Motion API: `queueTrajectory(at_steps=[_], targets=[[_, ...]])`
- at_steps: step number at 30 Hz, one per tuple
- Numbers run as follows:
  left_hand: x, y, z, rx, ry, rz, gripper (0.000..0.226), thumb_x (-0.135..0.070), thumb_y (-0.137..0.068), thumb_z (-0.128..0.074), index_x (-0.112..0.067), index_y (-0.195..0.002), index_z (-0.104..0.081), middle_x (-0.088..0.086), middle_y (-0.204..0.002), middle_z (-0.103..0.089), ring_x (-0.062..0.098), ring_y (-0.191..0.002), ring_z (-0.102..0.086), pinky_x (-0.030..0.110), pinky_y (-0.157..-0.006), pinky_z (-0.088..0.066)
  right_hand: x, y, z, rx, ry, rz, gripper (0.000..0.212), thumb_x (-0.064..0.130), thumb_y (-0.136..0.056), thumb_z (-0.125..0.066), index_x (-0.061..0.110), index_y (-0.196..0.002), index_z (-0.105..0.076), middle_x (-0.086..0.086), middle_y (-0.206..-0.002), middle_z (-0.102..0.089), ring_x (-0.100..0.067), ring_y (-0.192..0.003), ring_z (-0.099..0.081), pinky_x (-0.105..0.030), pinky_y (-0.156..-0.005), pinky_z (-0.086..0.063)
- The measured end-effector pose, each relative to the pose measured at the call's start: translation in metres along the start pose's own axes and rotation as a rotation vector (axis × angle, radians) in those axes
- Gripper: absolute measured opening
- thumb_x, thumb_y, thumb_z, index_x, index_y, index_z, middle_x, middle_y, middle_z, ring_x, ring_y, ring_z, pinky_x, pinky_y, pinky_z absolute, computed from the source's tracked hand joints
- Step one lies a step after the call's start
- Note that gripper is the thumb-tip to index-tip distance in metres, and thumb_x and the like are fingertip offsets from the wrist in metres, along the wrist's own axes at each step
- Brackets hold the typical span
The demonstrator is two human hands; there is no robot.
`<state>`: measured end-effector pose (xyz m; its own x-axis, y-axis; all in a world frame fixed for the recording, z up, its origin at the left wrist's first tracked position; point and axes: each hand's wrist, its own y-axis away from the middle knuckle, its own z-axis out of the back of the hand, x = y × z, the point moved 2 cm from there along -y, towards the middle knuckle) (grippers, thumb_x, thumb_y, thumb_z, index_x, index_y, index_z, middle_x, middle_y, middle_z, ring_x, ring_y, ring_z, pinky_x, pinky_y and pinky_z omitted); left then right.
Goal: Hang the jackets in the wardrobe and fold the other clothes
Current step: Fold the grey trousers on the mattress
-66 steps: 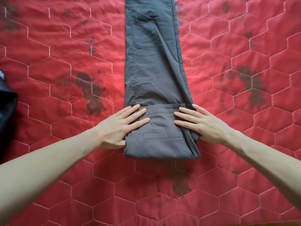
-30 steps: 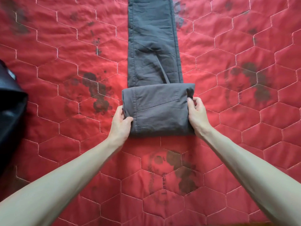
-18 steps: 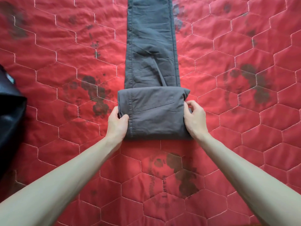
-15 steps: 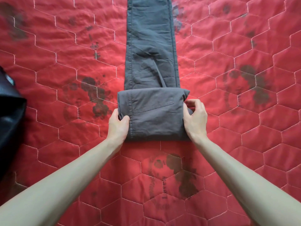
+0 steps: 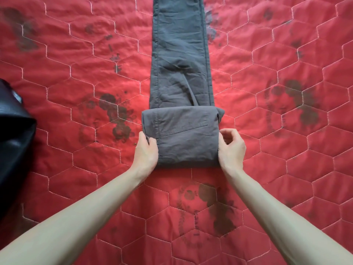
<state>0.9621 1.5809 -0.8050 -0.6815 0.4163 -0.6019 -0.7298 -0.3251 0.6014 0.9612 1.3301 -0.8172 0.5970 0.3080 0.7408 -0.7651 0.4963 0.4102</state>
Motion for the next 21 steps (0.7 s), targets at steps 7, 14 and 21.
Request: queueTrajectory(at_steps=[7,14,21], targets=[[0.015,0.005,0.002,-0.090,-0.436,-0.282,0.013,-0.025,-0.106,-0.043,-0.013,-0.101,-0.040,0.015,-0.109,-0.053,0.038,-0.104,-0.050,0.051,-0.086,-0.041,0.008,0.023,0.000,0.039,0.081,0.020,0.055,0.055,-0.108,-0.037,0.015,-0.076,-0.059,0.011,-0.068,-0.057,-0.012,-0.067,-0.048,-0.040,-0.073,-0.039],[0.013,0.008,0.014,-0.215,-0.475,-0.405,0.057,-0.025,-0.095,-0.063,-0.009,-0.144,-0.039,0.015,-0.135,-0.045,0.036,-0.125,-0.045,0.050,-0.104,-0.041,0.000,0.014,0.000,0.014,0.234,0.249,0.022,0.039,-0.104,-0.057,0.022,-0.114,-0.068,0.006,-0.105,-0.070,-0.017,-0.098,-0.061,-0.039,-0.090,-0.048],[-0.002,0.012,-0.007,-0.105,-0.714,-0.858,0.059,-0.026,-0.104,-0.047,-0.007,-0.158,-0.037,0.015,-0.166,-0.031,0.033,-0.156,-0.025,0.054,-0.126,-0.022,0.023,0.027,-0.027,0.035,0.210,0.728,0.041,0.004,-0.107,-0.045,0.003,-0.148,-0.050,-0.013,-0.159,-0.042,-0.025,-0.151,-0.037,-0.039,-0.125,-0.029]])
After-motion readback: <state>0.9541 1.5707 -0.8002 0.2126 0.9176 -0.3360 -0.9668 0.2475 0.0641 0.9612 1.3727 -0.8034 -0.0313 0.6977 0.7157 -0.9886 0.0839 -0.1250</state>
